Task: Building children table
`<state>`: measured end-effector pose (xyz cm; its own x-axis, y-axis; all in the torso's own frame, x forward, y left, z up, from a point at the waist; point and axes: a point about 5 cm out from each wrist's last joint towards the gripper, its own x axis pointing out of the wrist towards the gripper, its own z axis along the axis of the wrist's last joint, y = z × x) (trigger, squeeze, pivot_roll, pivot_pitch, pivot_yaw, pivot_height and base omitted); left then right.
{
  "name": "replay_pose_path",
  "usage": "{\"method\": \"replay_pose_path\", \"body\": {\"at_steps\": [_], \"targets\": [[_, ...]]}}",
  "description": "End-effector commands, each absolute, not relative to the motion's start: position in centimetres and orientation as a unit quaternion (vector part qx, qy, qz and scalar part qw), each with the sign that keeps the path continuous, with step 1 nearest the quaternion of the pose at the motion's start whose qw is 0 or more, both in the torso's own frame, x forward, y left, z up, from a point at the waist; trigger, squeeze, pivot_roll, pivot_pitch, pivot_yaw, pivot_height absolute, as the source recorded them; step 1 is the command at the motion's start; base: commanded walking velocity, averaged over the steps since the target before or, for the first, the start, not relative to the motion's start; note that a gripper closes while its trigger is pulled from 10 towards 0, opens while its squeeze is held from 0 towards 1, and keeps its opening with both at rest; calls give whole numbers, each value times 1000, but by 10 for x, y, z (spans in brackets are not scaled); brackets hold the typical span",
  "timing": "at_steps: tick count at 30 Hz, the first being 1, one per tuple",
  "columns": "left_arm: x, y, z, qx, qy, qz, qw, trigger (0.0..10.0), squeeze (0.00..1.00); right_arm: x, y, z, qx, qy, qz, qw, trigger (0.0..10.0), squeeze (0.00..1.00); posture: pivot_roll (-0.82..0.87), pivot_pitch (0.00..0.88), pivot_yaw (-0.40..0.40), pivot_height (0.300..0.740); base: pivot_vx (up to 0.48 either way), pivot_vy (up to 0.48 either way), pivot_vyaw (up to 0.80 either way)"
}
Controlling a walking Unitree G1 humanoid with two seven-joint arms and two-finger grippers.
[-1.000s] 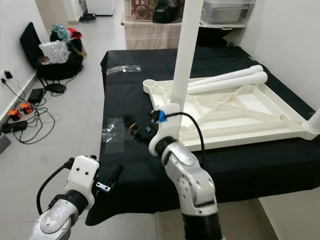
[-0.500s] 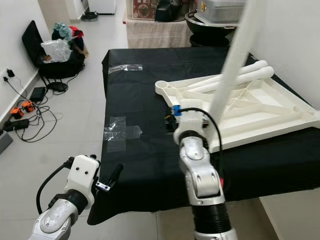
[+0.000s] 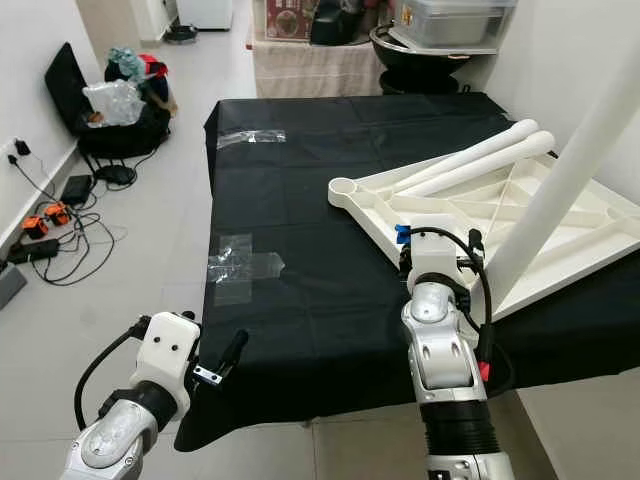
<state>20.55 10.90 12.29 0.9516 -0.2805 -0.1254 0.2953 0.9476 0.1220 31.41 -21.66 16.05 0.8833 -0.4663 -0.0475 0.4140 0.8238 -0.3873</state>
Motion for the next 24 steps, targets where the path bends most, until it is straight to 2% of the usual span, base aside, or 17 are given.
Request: {"method": "replay_pose_path", "body": {"at_steps": [1,5,6,8,9,10,11,12,18,22,23,24], "targets": [[203,108,121,68,60,-148,985,10000,0,312,-235,163,-203,76,-276,936,10000,0,35,20,-58,740,0,0,0],[203,108,121,67,60,-148,985,10000,0,314,-251,164,-217,83,-301,925,10000,0,34,18,-62,740,0,0,0],[203,107,121,66,60,-149,985,10000,0,319,-251,167,-184,72,-291,936,10000,0,30,18,-59,740,0,0,0],[202,107,121,65,60,-151,985,10000,0,335,-231,175,-110,46,-213,970,10000,0,31,19,-60,740,0,0,0],[202,107,121,65,60,-151,985,10000,0,335,-231,175,-110,46,-213,970,10000,0,31,19,-60,740,0,0,0],[202,107,122,64,59,-151,985,10000,0,342,-216,181,-90,30,-163,982,10000,0,31,21,-58,740,0,0,0],[202,106,123,62,57,-152,985,10000,0,354,-185,194,-81,11,-68,994,10000,0,32,25,-66,740,0,0,0],[202,106,123,62,57,-152,985,10000,0,354,-185,194,-81,11,-68,994,10000,0,32,25,-66,740,0,0,0],[199,103,128,51,51,-159,985,10000,0,376,-129,208,-82,26,107,991,10000,0,36,56,-80,740,0,0,0],[199,102,128,48,51,-161,985,10000,0,379,-125,208,-81,29,124,989,10000,0,36,56,-80,740,0,0,0],[196,99,132,39,45,-167,984,10000,0,386,-120,204,-94,47,143,984,10000,0,44,92,-94,740,0,0,0],[194,97,135,31,40,-172,984,10000,0,390,-116,200,-103,61,157,980,10000,0,44,92,-94,740,0,0,0]]}}
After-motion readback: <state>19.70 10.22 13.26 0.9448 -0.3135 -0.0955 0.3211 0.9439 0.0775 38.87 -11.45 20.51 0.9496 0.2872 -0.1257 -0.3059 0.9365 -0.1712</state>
